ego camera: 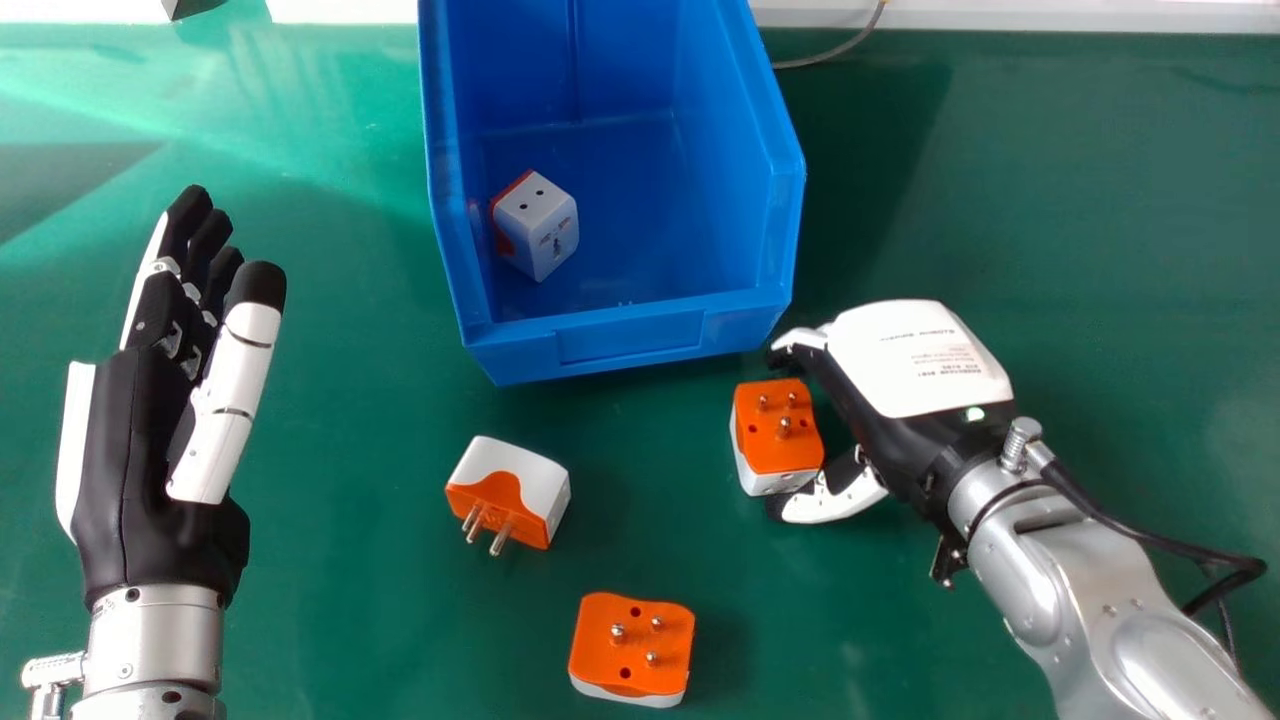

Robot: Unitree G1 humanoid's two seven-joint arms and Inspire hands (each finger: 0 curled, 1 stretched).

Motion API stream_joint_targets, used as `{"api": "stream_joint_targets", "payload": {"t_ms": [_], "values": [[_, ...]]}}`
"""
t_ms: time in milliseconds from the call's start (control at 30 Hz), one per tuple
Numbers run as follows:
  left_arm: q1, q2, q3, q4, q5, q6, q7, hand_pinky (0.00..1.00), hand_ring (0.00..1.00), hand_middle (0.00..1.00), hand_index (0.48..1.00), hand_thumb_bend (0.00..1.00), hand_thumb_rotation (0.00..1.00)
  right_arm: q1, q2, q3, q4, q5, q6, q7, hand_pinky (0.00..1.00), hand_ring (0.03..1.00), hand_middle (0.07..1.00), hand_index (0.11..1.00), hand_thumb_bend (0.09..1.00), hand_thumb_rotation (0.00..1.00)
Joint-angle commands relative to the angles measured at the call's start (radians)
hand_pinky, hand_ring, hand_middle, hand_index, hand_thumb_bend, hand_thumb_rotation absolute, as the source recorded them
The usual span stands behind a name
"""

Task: Pick all objects and put in blue box

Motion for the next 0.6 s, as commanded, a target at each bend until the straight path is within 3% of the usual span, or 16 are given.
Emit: {"api": "stream_joint_targets", "payload": {"t_ms": [0,167,367,433,567], "values": [[-0.006,0.008,0.006,-0.021,-0.004,-0.010,-0.002,0.96,0.95,0.96,0.928,0.60,0.63,0.052,-0.025,0.020,0.003,-0.004,0.007,0.056,0.68,0.758,0.789,0.765,0.804,0.27],[-0.010,0.005,0.007,-0.022,-0.012,-0.006,-0.004,0.96,0.95,0.95,0.927,0.59,0.62,0.076,-0.043,0.016,-0.029,-0.004,-0.006,0.056,0.67,0.758,0.790,0.767,0.799,0.27],[-0.013,0.005,0.005,-0.028,-0.009,0.002,-0.002,0.96,0.95,0.95,0.929,0.60,0.61,0.092,-0.028,0.007,-0.037,-0.007,0.015,0.027,0.65,0.741,0.777,0.759,0.792,0.27],[-0.013,0.004,0.005,-0.029,-0.014,0.002,-0.005,0.96,0.95,0.95,0.929,0.60,0.61,0.088,-0.021,-0.002,-0.013,0.010,0.002,-0.001,0.62,0.704,0.749,0.740,0.787,0.26],[-0.012,0.003,0.008,-0.033,-0.029,0.004,-0.011,0.96,0.95,0.95,0.932,0.58,0.61,0.079,-0.014,-0.016,0.035,0.039,-0.036,-0.066,0.48,0.558,0.612,0.635,0.677,0.15]]}}
